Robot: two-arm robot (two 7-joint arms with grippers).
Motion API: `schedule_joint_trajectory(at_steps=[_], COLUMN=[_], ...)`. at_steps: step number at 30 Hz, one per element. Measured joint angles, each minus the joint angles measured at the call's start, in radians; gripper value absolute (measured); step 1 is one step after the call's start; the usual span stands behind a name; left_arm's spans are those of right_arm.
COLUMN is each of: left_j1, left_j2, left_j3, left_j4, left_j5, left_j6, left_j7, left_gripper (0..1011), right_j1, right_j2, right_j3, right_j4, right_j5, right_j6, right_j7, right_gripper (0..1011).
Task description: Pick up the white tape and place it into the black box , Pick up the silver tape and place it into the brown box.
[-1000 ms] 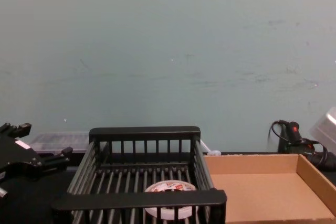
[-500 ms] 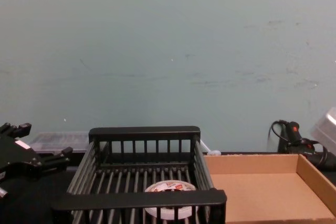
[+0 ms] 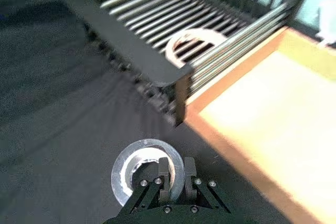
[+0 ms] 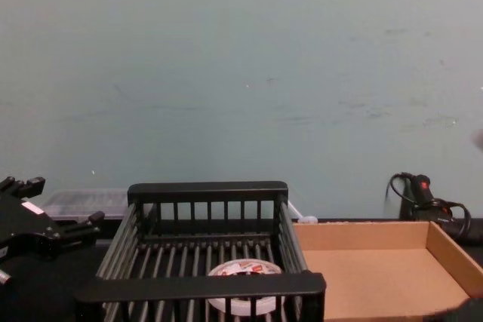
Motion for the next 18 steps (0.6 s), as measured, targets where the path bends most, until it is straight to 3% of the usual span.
schedule_joint_trajectory(at_steps=[10,18], left_j1=[0.000,0.000], left_j2=[0.000,0.000], left_j3=[0.000,0.000], left_j4=[0.000,0.000], left_j5=[0.000,0.000], left_j6=[0.000,0.000], left_j7=[0.000,0.000], left_gripper=[1001,1001], right_j1=[0.021,0.054], right_j2=[-0.039,-0.097], right_j3=[0.065,0.100], right_j4=[0.015,0.064], right_j5=[0.023,-0.008], right_j6=[-0.012,-0.014], right_j7=[-0.082,-0.173], right_gripper=[176,176])
